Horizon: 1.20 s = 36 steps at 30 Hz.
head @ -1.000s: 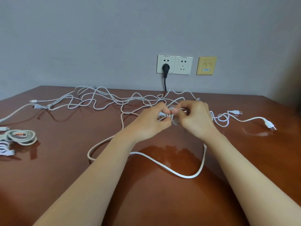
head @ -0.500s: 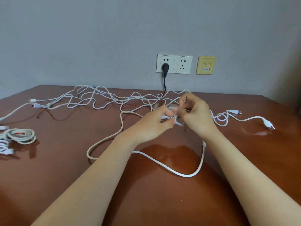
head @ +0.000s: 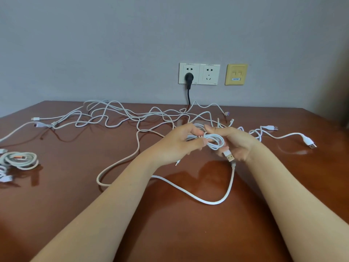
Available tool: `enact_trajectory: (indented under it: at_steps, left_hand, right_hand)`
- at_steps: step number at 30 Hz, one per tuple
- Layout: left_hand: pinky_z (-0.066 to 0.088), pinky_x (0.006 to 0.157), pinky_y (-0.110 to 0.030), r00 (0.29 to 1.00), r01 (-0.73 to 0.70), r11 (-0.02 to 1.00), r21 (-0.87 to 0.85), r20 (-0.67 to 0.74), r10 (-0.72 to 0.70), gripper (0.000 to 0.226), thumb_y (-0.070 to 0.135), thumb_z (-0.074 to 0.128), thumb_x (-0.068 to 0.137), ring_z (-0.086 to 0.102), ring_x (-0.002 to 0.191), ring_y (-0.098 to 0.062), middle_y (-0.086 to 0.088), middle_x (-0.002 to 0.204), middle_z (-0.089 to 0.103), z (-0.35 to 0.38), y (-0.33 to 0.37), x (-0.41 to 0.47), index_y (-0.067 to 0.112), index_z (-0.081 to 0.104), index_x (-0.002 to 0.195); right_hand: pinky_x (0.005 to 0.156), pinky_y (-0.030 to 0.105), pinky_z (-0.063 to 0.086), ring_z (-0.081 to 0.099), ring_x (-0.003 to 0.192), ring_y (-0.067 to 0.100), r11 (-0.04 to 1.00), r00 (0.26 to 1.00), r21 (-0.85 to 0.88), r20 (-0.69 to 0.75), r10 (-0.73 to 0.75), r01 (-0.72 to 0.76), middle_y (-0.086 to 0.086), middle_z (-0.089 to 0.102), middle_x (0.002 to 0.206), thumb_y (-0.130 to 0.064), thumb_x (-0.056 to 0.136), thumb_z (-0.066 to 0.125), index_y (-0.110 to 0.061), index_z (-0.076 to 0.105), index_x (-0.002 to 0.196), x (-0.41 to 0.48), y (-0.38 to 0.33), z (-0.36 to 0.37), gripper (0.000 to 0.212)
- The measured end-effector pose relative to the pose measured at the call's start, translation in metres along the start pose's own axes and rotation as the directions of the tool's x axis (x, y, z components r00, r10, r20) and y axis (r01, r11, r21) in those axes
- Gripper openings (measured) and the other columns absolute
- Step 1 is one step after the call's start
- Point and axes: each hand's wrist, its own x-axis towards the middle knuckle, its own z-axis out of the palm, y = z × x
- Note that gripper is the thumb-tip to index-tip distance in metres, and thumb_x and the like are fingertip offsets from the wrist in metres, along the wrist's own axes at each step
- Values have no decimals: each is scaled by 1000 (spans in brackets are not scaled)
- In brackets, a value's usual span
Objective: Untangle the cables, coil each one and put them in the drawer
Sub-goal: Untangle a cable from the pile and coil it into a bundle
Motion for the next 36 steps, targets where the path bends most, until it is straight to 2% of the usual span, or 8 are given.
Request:
enact_trajectory:
  at_steps: [5,10,14,17,21,25,29,36]
  left_hand:
    - [38,56,-11,996,-62,980,-187,-81,47,13,8,54,91,42,46,0,15,54,60,-3,5,2,19,51,86]
    - [39,60,-15,980,-77,974,-211,-196,35,14,10,54,92,43,47,0,10,60,57,-4,0,5,23,49,90]
    - [40,53,-11,965,-102,958,-268,-262,29,17,9,54,92,42,47,0,4,59,51,-10,-1,6,18,52,106]
    - [42,56,-14,953,-78,974,-212,-302,10,20,12,55,92,44,47,2,1,69,54,-14,-4,9,13,55,113]
    - [41,63,-16,921,-38,991,-125,-389,-14,18,15,56,92,48,52,1,9,69,57,-24,-12,10,14,57,110]
    - [41,64,-17,905,-5,996,-84,-425,-31,25,17,57,92,48,59,-5,3,81,59,-28,-15,11,9,57,116]
    - [42,70,-21,912,56,994,97,-411,-11,15,23,59,91,50,69,-7,2,103,61,-27,-19,11,23,57,105]
    - [36,55,-9,980,80,919,387,-198,-2,13,18,52,94,46,65,-3,5,80,54,-14,-20,6,22,56,106]
  right_hand:
    - [27,7,25,37,30,1,948,994,306,-36,98,-83,3,53,52,1,92,39,-4,59,75,10,10,0,27]
    - [29,10,23,32,31,1,990,988,-102,-106,-109,99,2,46,59,-7,94,49,-8,56,77,12,11,18,19]
    - [32,13,26,32,27,3,865,955,-465,-120,-271,187,5,50,52,-16,100,40,3,61,93,9,8,38,29]
    - [39,14,37,45,31,5,682,905,-703,-132,-405,203,2,55,45,-14,100,36,3,64,87,7,9,42,35]
    - [72,35,43,58,88,36,241,817,-964,-48,-575,114,18,65,85,-24,97,41,-14,52,65,3,12,40,35]
    - [71,33,38,57,92,31,161,757,-971,31,-653,178,9,66,87,-34,96,45,-14,67,87,-5,7,49,31]
    - [71,32,38,56,97,32,-60,801,-978,198,-565,199,12,65,97,-26,93,46,-11,63,99,-12,7,51,24]
    - [68,27,29,52,101,24,-201,781,-941,338,-525,272,-1,49,100,-29,95,46,-17,63,106,-19,0,43,24]
